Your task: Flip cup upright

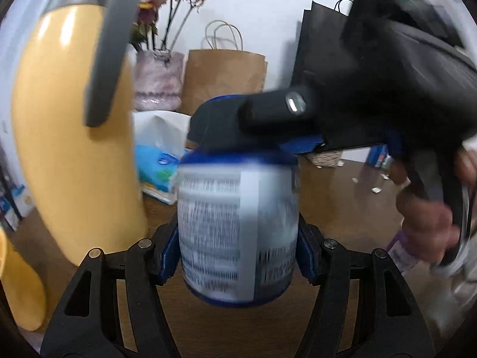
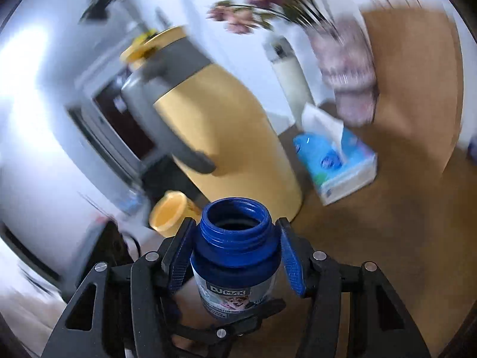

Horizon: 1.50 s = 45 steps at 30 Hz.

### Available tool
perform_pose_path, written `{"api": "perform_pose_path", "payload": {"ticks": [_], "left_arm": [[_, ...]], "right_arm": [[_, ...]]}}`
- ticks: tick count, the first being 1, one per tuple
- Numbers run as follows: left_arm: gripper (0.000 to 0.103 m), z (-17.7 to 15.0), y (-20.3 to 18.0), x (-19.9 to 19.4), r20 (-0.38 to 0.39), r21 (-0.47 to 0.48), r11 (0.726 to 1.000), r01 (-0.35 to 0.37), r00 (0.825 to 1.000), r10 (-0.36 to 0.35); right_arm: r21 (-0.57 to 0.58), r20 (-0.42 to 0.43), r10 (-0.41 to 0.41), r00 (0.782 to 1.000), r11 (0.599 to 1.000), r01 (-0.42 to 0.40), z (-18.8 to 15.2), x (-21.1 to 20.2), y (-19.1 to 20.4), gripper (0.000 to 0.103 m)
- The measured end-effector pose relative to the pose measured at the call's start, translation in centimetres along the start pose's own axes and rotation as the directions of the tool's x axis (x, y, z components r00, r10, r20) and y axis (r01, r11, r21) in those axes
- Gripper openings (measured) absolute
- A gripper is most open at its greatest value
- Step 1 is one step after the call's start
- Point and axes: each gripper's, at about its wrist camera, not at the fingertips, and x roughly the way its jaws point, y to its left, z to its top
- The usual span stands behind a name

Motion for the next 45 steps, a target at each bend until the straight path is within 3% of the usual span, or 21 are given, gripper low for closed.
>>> {"api": "perform_pose_path", "payload": {"ticks": [2,4,7,11,16,20,23,28,30,32,36,39,41,45], "left_arm": [[0.077,0.7,0.2,0.9,-0.001,-0.031,0.999,0.019,1.0,-0.019],[0.077,1.4,0.3,1.8,-0.001,-0.06,0.996,0.059,0.998,-0.06],[0.067,1.8,-0.5,2.8,0.003,-0.068,0.995,0.075,0.997,-0.075],[0.066,1.0,-2.4,2.9,0.032,-0.022,0.999,0.033,0.999,-0.032],[0.065,0.1,-4.1,2.4,0.013,0.028,0.999,-0.018,1.0,0.018],[0.065,-0.7,-4.6,1.3,0.026,0.033,0.998,-0.047,0.999,0.046],[0.065,-1.1,-4.0,0.3,0.006,-0.017,0.999,-0.04,0.999,0.04],[0.065,-2.3,-3.6,-1.6,-0.007,-0.047,0.997,-0.059,0.998,0.059],[0.064,-3.0,-3.8,-2.6,-0.006,-0.06,0.998,-0.03,1.0,0.03],[0.062,-3.6,-4.9,-3.6,0.009,-0.014,0.999,-0.033,0.999,0.033],[0.06,-4.5,-6.8,-4.6,0.016,0.046,0.999,0.005,1.0,-0.006],[0.06,-4.8,-7.9,-5.2,0.028,0.07,0.998,0.009,1.0,-0.011],[0.06,-4.9,-8.1,-5.4,0.026,0.069,0.998,0.008,1.0,-0.01],[0.06,-5.2,-8.0,-5.0,-0.036,0.047,0.999,0.01,0.999,-0.009]], "right_arm": [[-0.165,0.042,-0.131,0.99,0.977,0.136,0.0,-1.3,2.2,0.059],[-0.25,0.075,-0.196,0.978,0.945,0.209,-0.1,-2.1,2.8,0.059],[-0.259,0.102,-0.217,0.971,0.936,0.237,-0.8,-3.4,1.8,0.059],[-0.219,0.133,-0.182,0.974,0.953,0.208,-1.7,-4.5,-0.7,0.059],[-0.191,0.155,-0.144,0.977,0.966,0.173,-3.4,-4.4,-2.7,0.06],[-0.225,0.2,-0.186,0.962,0.947,0.23,-4.2,-5.0,-1.0,0.06],[-0.267,0.234,-0.247,0.94,0.914,0.307,-5.3,-5.2,1.2,0.058],[-0.285,0.229,-0.313,0.922,0.884,0.37,-7.2,-5.4,4.2,0.054],[-0.256,0.197,-0.28,0.94,0.91,0.325,-8.1,-5.7,4.3,0.054],[-0.219,0.162,-0.248,0.955,0.935,0.28,-9.1,-5.9,3.9,0.055],[-0.171,0.16,-0.165,0.973,0.966,0.192,-10.6,-6.6,3.2,0.055],[-0.113,0.156,-0.161,0.975,0.977,0.179,-10.5,-6.7,2.6,0.055],[-0.065,0.143,-0.099,0.985,0.992,0.109,-10.3,-6.8,1.8,0.055],[0.065,0.106,-0.065,0.992,0.996,0.058,-10.8,-6.4,-0.1,0.055]]}}
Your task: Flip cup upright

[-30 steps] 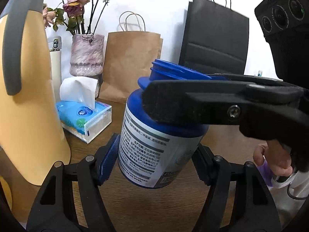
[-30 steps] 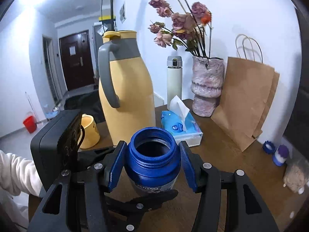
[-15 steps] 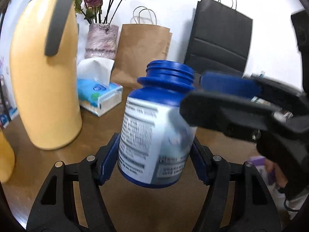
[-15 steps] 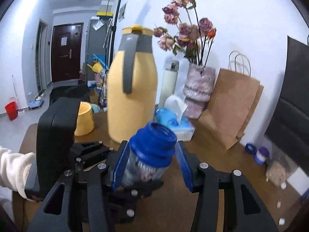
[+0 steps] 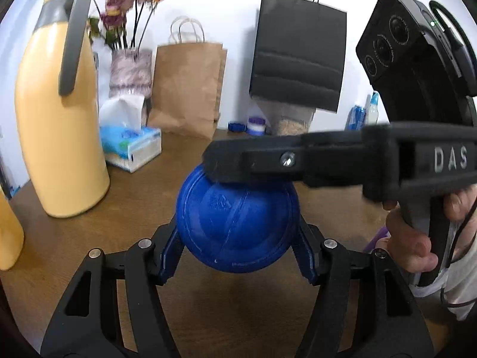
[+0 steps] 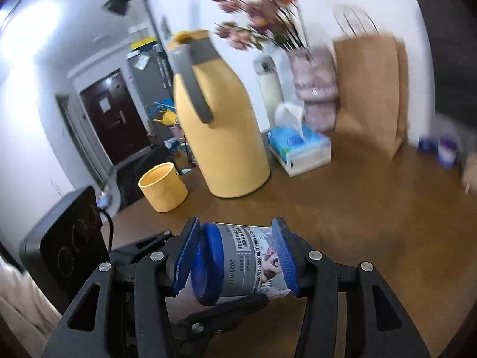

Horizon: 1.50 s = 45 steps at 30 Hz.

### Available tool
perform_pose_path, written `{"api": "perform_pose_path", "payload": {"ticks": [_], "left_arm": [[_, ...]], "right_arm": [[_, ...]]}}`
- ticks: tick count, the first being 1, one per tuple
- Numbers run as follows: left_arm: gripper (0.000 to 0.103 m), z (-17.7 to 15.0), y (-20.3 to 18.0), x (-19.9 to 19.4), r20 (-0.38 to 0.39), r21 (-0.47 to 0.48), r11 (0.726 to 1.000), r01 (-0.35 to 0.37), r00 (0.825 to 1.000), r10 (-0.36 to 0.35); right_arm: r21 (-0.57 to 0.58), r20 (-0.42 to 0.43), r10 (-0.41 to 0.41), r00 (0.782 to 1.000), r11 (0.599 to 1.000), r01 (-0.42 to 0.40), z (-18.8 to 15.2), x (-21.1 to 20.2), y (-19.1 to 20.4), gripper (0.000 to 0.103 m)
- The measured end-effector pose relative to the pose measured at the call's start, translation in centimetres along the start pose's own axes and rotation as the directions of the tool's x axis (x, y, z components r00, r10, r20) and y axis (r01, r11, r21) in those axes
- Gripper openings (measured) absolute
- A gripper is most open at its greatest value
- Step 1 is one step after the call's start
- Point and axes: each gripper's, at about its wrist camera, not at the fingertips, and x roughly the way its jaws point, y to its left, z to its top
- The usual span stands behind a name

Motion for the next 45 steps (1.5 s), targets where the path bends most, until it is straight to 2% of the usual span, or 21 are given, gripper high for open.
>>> {"api": "perform_pose_path", "payload": {"ticks": [3,6,11,13,15,16,18,19,20,22,24,25,27,28,29,31,33,35,39,41,45], "left_arm": [[0.06,-0.6,0.3,1.0,-0.109,-0.031,0.999,-0.031,0.994,0.027],[0.06,-1.6,0.9,1.6,-0.215,-0.068,0.996,-0.051,0.976,0.035],[0.072,-2.2,1.1,0.3,-0.259,-0.025,0.999,-0.024,0.966,0.016],[0.072,-1.7,1.3,0.8,-0.314,-0.014,0.999,-0.042,0.949,0.036],[0.072,-1.1,1.5,1.3,-0.357,-0.028,0.999,-0.02,0.934,0.008],[0.061,-0.9,1.3,1.3,-0.357,-0.013,1.0,-0.024,0.934,0.018],[0.06,-0.7,1.1,1.6,-0.372,0.006,1.0,-0.024,0.928,0.024],[0.06,-0.8,1.1,1.6,-0.362,0.012,1.0,-0.027,0.932,0.029],[0.06,-0.8,0.9,1.3,-0.329,0.017,0.999,-0.038,0.943,0.042],[0.06,-0.6,0.8,-0.2,-0.226,0.004,0.999,-0.037,0.973,0.037],[0.06,-0.5,0.0,-2.1,-0.097,0.02,0.999,-0.028,0.995,0.03],[0.06,-0.5,-0.4,-2.6,-0.067,0.043,0.999,-0.028,0.997,0.031],[0.06,-0.5,-0.9,-3.1,-0.026,0.062,0.998,-0.008,1.0,0.01],[0.06,-0.5,-1.1,-3.4,-0.002,0.065,0.998,-0.013,1.0,0.013],[0.06,-0.4,-1.1,-3.5,0.01,0.072,0.997,-0.019,1.0,0.018],[0.06,-0.2,-0.9,-3.7,0.025,0.07,0.997,-0.02,1.0,0.018],[0.06,-0.2,-0.7,-4.0,0.034,0.063,0.998,-0.015,0.999,0.012],[0.06,-0.4,-0.5,-3.9,0.052,0.07,0.997,-0.012,0.999,0.008],[0.06,-0.2,-0.4,-4.3,0.073,0.052,0.998,0.039,0.996,-0.043],[0.06,-0.1,-0.9,-4.4,0.081,0.069,0.996,0.048,0.995,-0.053],[0.06,0.2,-0.7,-4.2,0.072,0.054,0.996,0.074,0.994,-0.077]], "right_arm": [[0.074,0.007,-0.051,0.999,0.996,0.05,-0.7,-0.8,-1.2,0.055],[0.131,-0.015,-0.088,0.996,0.987,0.089,-1.2,-1.4,-2.0,0.055],[0.157,-0.061,-0.11,0.992,0.98,0.119,-2.1,-0.7,-2.4,0.055],[0.166,-0.071,-0.11,0.991,0.979,0.121,-2.2,-0.4,-2.5,0.055],[0.175,-0.086,-0.106,0.991,0.977,0.12,-2.3,-0.3,-2.5,0.055],[0.183,-0.099,-0.1,0.99,0.976,0.117,-2.3,-0.2,-2.5,0.055],[0.215,-0.123,-0.066,0.99,0.972,0.092,-2.4,0.0,-2.8,0.056],[0.238,-0.132,-0.036,0.991,0.969,0.067,-2.5,0.1,-3.1,0.065],[0.254,-0.143,-0.001,0.99,0.967,0.038,-2.7,0.2,-3.2,0.077],[0.289,-0.144,0.051,0.988,0.957,-0.007,-3.1,0.4,-3.5,0.079],[0.35,-0.118,0.154,0.981,0.931,-0.104,-3.3,0.6,-3.9,0.079],[0.4,-0.083,0.231,0.969,0.899,-0.18,-3.3,0.7,-4.3,0.08],[0.451,-0.027,0.324,0.946,0.848,-0.278,-3.1,0.8,-4.6,0.079],[0.471,-0.011,0.339,0.941,0.831,-0.295,-3.0,0.9,-4.7,0.077],[0.498,0.005,0.347,0.938,0.812,-0.303,-3.0,0.9,-5.0,0.069],[0.519,0.031,0.364,0.931,0.79,-0.327,-2.9,0.9,-5.0,0.068],[0.501,0.037,0.347,0.937,0.805,-0.318,-2.7,0.7,-4.5,0.068],[0.511,0.038,0.347,0.937,0.799,-0.317,-2.7,0.6,-4.3,0.069],[0.55,0.034,0.394,0.918,0.76,-0.347,-2.9,1.0,-4.6,0.07],[0.535,0.006,0.39,0.921,0.777,-0.333,-2.9,1.2,-3.8,0.07],[0.469,-0.014,0.286,0.958,0.848,-0.246,-2.5,0.5,-2.3,0.068]]}}
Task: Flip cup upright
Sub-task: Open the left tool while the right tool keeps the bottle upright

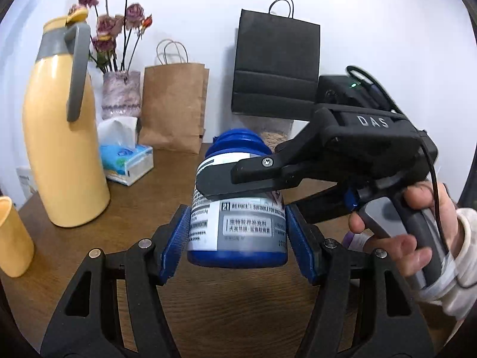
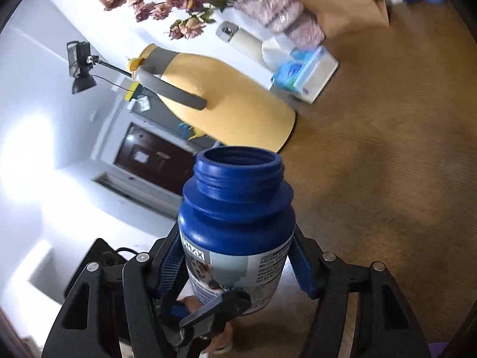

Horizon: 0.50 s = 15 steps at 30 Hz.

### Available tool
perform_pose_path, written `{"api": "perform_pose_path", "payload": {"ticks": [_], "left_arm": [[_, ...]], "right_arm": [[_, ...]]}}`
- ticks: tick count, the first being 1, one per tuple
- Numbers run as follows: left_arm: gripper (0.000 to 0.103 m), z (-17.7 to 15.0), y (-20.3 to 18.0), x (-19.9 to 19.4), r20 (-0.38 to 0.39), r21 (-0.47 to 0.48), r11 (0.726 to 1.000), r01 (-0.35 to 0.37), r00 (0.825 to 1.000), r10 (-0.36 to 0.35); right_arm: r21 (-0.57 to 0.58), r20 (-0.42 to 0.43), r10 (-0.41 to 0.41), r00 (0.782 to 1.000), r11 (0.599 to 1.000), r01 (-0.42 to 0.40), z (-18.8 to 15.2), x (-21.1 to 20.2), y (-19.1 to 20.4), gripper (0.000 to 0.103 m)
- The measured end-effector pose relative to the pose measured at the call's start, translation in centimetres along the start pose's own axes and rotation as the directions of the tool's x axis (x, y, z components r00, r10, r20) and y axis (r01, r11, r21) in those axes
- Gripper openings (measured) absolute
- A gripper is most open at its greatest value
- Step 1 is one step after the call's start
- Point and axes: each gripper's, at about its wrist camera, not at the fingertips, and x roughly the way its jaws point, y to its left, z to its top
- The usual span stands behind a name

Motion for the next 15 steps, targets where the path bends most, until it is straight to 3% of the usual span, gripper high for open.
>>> {"api": "perform_pose_path", "payload": {"ticks": [1,2,3,4,5,6,8,11,14,15], "left_arm": [[0.062,0.1,0.4,0.2,-0.021,-0.022,1.0,0.016,1.0,-0.016],[0.071,0.0,0.7,0.5,-0.043,-0.033,0.999,0.021,0.999,-0.022],[0.078,-0.1,1.0,0.7,-0.075,-0.042,0.999,-0.002,0.997,-0.001],[0.087,-0.3,1.5,0.7,-0.102,-0.055,0.998,-0.04,0.994,0.035],[0.087,-0.5,2.1,0.8,-0.124,-0.072,0.995,-0.068,0.991,0.058],[0.087,-0.7,3.2,0.9,-0.158,-0.116,0.989,-0.088,0.985,0.07],[0.087,-0.9,5.2,1.0,-0.206,-0.211,0.97,-0.123,0.975,0.079],[0.087,-1.2,7.2,1.1,-0.263,-0.245,0.932,-0.266,0.944,0.2],[0.087,-1.5,7.8,0.5,-0.262,-0.216,0.915,-0.339,0.923,0.281],[0.087,-1.6,7.9,0.3,-0.264,-0.213,0.913,-0.347,0.921,0.288]], "right_arm": [[-0.035,0.011,-0.053,0.999,0.998,0.053,-0.1,-0.1,0.6,0.068],[-0.097,0.044,-0.152,0.987,0.983,0.155,-0.2,-0.3,1.5,0.068],[-0.159,0.081,-0.249,0.965,0.953,0.259,-0.3,-0.5,2.3,0.068],[-0.22,0.128,-0.344,0.93,0.905,0.365,-0.3,-0.5,3.3,0.068],[-0.285,0.201,-0.447,0.872,0.825,0.489,-0.5,-0.4,4.3,0.068],[-0.331,0.29,-0.533,0.795,0.724,0.606,-0.7,-0.1,5.1,0.068],[-0.339,0.335,-0.59,0.735,0.653,0.678,-0.7,0.8,5.0,0.068],[-0.335,0.302,-0.635,0.711,0.627,0.703,-0.2,3.1,4.9,0.068],[-0.352,0.311,-0.7,0.643,0.543,0.762,-0.5,5.8,5.4,0.068],[-0.356,0.309,-0.704,0.639,0.537,0.764,-0.6,6.2,5.2,0.068]]}}
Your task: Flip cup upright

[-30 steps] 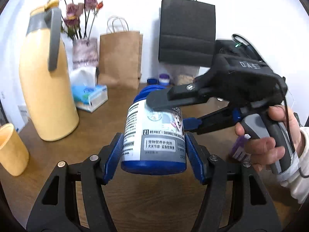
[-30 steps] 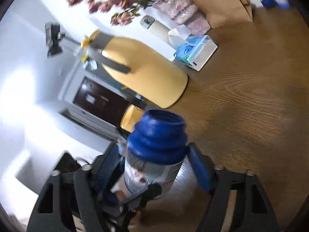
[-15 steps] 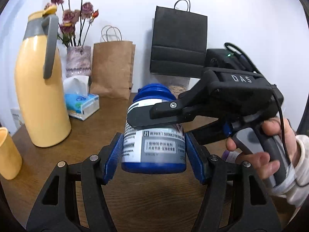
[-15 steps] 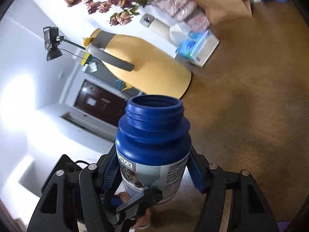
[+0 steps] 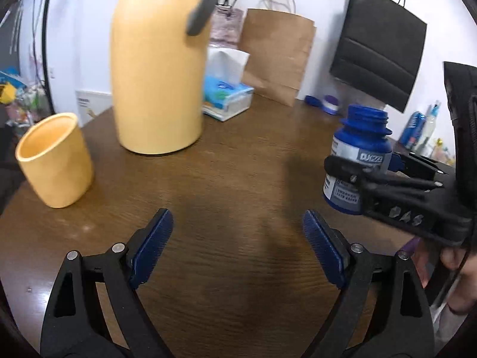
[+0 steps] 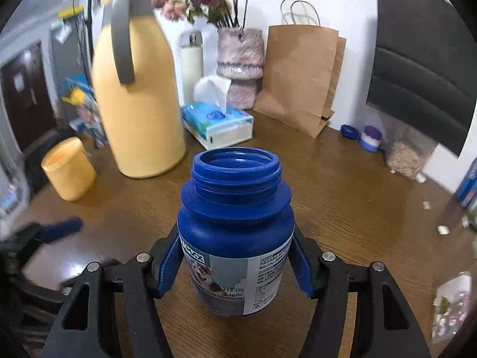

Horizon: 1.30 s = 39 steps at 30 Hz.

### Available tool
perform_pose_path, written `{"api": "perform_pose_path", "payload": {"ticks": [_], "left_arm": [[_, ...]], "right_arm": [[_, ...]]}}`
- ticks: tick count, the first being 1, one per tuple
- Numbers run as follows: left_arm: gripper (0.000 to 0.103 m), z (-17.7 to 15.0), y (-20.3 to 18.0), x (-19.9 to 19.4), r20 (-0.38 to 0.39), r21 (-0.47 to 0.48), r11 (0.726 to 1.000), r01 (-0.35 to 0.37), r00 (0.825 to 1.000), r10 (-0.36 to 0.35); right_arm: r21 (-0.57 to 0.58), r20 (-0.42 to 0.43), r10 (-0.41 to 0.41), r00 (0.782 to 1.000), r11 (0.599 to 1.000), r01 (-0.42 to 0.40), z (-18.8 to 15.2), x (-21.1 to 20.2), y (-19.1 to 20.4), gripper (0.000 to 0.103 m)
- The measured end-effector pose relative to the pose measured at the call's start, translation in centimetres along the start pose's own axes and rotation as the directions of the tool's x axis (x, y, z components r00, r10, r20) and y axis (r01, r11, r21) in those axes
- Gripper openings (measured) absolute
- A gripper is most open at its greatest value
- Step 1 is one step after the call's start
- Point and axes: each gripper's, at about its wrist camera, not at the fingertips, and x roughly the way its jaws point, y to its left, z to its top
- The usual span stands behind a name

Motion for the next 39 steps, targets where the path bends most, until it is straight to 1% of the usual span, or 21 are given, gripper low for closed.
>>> {"api": "perform_pose_path", "payload": {"ticks": [2,4,6,8,11,13,14,16,19,22,24,26,27,28,31,32,33,36,39], "left_arm": [[0.087,-0.3,0.4,-0.2,-0.01,0.0,1.0,0.003,1.0,-0.003],[0.087,-0.7,0.7,-0.6,-0.015,0.007,1.0,0.004,1.0,-0.004],[0.087,-1.1,0.8,-1.0,-0.013,0.018,1.0,0.004,1.0,-0.004],[0.087,-1.3,1.1,-1.4,-0.009,0.018,1.0,0.011,1.0,-0.011],[0.087,-1.5,1.2,-1.8,-0.006,0.024,1.0,0.012,1.0,-0.012],[0.088,-1.5,1.1,-1.8,-0.006,0.03,0.999,0.016,1.0,-0.016],[0.09,-1.5,1.0,-1.8,-0.006,0.031,0.999,0.021,1.0,-0.021],[0.091,-1.5,1.0,-1.6,-0.007,0.026,0.999,0.038,0.999,-0.038],[0.092,-1.6,1.0,-1.6,-0.014,0.027,0.999,0.036,0.999,-0.035],[0.092,-1.7,0.9,-1.9,-0.014,0.039,0.999,0.024,1.0,-0.023],[0.092,-1.8,0.7,-2.3,-0.016,0.051,0.999,0.009,1.0,-0.009],[0.093,-1.8,0.4,-3.0,-0.02,0.068,0.998,0.005,1.0,-0.004],[0.095,-1.8,0.2,-3.4,-0.024,0.074,0.997,0.006,1.0,-0.005],[0.103,-1.8,0.0,-3.9,-0.031,0.08,0.997,0.011,0.999,-0.008],[0.103,-2.1,-0.5,-5.7,-0.039,0.089,0.994,0.064,0.997,-0.061],[0.103,-2.3,-0.8,-6.4,-0.035,0.101,0.992,0.073,0.997,-0.069],[0.103,-2.6,-1.1,-7.3,-0.028,0.116,0.991,0.07,0.997,-0.067],[0.103,-3.4,-1.8,-9.2,-0.008,0.138,0.988,0.073,0.997,-0.073],[0.103,-4.1,-2.4,-10.8,0.003,0.157,0.984,0.084,0.996,-0.085]], "right_arm": [[-0.006,-0.034,0.0,0.999,1.0,-0.001,0.0,0.9,0.8,0.068],[-0.002,-0.039,0.007,0.999,1.0,-0.007,-0.4,1.2,0.9,0.068],[0.022,-0.073,-0.021,0.997,1.0,0.023,-0.7,2.1,0.9,0.068],[0.053,-0.074,-0.027,0.997,0.998,0.031,-1.2,2.5,0.5,0.068],[0.085,-0.07,-0.063,0.996,0.994,0.069,-1.9,2.6,-0.2,0.069],[0.098,-0.095,-0.059,0.994,0.993,0.068,-2.4,2.7,-0.6,0.071],[0.092,-0.112,-0.052,0.992,0.994,0.063,-2.5,2.8,-0.6,0.074],[0.076,-0.118,-0.051,0.992,0.995,0.061,-2.6,2.7,-0.5,0.082],[0.063,-0.09,-0.052,0.995,0.996,0.058,-2.6,1.3,-0.4,0.082],[0.072,-0.075,-0.067,0.995,0.995,0.072,-3.0,-1.5,-0.6,0.083],[0.101,-0.067,-0.078,0.995,0.991,0.084,-3.3,-4.3,-1.1,0.083],[0.136,-0.043,-0.057,0.997,0.989,0.062,-3.8,-7.4,-1.9,0.083],[0.152,-0.029,-0.051,0.998,0.987,0.055,-4.1,-8.8,-2.4,0.083],[0.167,-0.019,-0.056,0.998,0.984,0.058,-4.5,-10.2,-3.0,0.083],[0.204,-0.012,-0.122,0.992,0.971,0.122,-6.2,-13.8,-4.7,0.083],[0.217,-0.015,-0.156,0.988,0.964,0.156,-7.1,-15.0,-5.2,0.083],[0.229,-0.018,-0.17,0.985,0.959,0.169,-7.6,-15.6,-5.4,0.083],[0.275,-0.017,-0.18,0.983,0.945,0.178,-10.1,-18.0,-5.9,0.083],[0.293,-0.004,-0.184,0.983,0.939,0.177,-11.9,-19.8,-5.4,0.083]]}}
